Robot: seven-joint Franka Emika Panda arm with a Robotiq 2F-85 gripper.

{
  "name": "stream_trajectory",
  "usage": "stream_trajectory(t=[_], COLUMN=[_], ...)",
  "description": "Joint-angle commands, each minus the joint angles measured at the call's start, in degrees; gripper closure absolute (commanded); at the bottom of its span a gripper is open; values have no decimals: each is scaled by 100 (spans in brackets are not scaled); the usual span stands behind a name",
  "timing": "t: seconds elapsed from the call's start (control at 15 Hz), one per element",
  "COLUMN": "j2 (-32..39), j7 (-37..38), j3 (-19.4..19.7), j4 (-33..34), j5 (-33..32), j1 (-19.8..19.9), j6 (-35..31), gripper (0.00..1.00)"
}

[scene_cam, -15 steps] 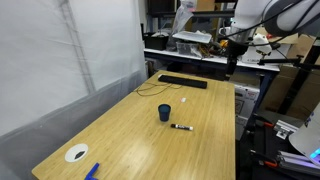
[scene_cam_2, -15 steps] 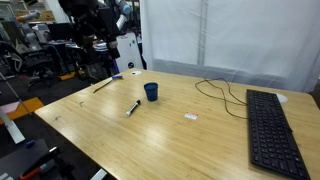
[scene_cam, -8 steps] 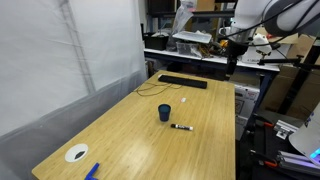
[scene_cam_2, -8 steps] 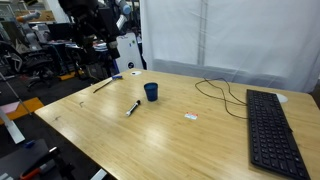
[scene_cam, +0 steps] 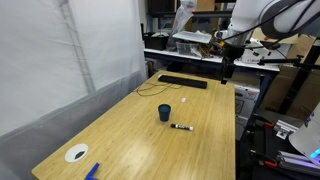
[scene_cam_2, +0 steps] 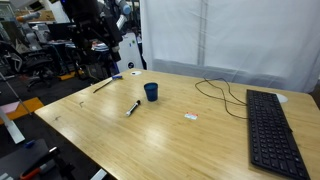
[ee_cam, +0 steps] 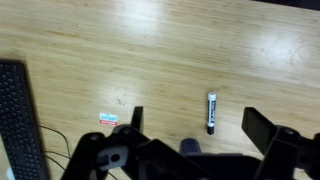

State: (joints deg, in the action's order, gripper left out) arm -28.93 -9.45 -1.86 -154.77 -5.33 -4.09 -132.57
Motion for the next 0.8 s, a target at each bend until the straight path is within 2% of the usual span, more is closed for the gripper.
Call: stream_trajectory(t=[0.0, 0.4, 0.73], j2=[522, 1463, 1446], j7=[-900, -1592, -1422], j3=[293, 294, 166], j4=[168, 381, 273], j5=[346, 574, 486], j1=[-418, -644, -544], j6=[-504, -1427, -1362], gripper=[0, 0, 0])
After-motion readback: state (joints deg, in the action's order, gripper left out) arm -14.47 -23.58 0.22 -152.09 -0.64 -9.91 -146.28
